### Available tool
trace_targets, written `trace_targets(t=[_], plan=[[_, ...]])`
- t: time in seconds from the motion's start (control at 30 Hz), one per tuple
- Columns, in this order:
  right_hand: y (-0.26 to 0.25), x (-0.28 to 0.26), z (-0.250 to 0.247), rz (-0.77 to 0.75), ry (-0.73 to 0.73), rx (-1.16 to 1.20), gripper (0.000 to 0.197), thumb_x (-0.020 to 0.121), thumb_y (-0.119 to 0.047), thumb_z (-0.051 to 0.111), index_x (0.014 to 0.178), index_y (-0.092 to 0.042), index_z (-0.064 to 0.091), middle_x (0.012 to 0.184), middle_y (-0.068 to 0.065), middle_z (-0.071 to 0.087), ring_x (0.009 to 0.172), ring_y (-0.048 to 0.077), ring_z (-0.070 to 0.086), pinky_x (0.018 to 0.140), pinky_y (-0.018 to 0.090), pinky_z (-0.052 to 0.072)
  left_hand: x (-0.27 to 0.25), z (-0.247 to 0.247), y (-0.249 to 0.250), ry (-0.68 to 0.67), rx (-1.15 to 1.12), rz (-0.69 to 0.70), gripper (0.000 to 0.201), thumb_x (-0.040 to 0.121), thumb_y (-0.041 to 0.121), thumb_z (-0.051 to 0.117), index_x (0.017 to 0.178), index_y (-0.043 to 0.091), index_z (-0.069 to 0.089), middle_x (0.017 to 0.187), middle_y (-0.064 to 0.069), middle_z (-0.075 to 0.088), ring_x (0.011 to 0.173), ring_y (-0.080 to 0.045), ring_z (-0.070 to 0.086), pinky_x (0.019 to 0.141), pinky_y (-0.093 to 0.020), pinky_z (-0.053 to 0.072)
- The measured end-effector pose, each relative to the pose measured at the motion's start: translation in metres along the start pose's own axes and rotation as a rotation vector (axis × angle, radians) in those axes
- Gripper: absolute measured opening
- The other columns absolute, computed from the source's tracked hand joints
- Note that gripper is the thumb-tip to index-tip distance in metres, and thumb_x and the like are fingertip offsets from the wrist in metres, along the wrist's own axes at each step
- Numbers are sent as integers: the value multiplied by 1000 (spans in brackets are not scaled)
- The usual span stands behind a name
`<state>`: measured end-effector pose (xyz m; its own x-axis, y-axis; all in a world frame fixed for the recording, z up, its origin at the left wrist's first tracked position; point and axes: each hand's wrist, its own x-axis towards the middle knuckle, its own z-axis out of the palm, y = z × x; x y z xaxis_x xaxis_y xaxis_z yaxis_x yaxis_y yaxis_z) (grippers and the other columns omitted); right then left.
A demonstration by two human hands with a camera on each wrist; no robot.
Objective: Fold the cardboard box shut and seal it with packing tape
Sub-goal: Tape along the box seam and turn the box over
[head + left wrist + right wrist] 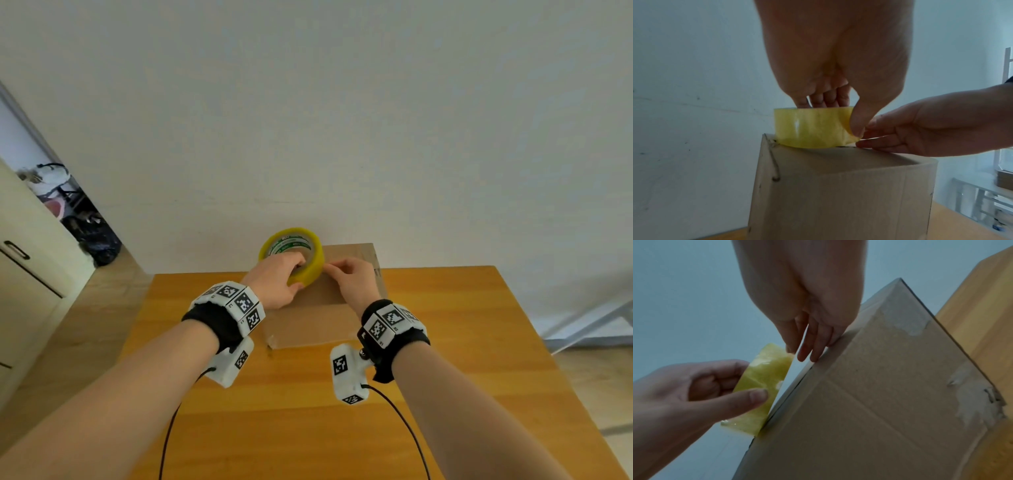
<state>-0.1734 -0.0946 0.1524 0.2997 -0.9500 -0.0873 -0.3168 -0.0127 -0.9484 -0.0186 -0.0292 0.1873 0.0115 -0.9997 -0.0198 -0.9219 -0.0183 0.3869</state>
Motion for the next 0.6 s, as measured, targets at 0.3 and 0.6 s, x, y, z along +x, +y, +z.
trace_targets(t=[0.3, 0.6], plan=[[10, -1, -14, -15, 4, 158, 12, 91, -21, 60, 80, -24, 59, 92, -1, 71, 94, 18, 67, 89, 37, 51, 15, -3, 2, -66, 37, -47, 52, 93, 33, 51, 140, 17, 38, 143, -4, 45, 130, -24, 43, 108, -38, 36], [11, 4, -24, 7, 67, 124, 16, 82, -28, 71, 80, -16, 60, 91, -2, 68, 87, 12, 61, 78, 23, 46, 32, -12, 2, -107, 209, 25, 38, 91, 53, 42, 114, 25, 51, 111, 1, 63, 108, -22, 52, 109, -35, 18]])
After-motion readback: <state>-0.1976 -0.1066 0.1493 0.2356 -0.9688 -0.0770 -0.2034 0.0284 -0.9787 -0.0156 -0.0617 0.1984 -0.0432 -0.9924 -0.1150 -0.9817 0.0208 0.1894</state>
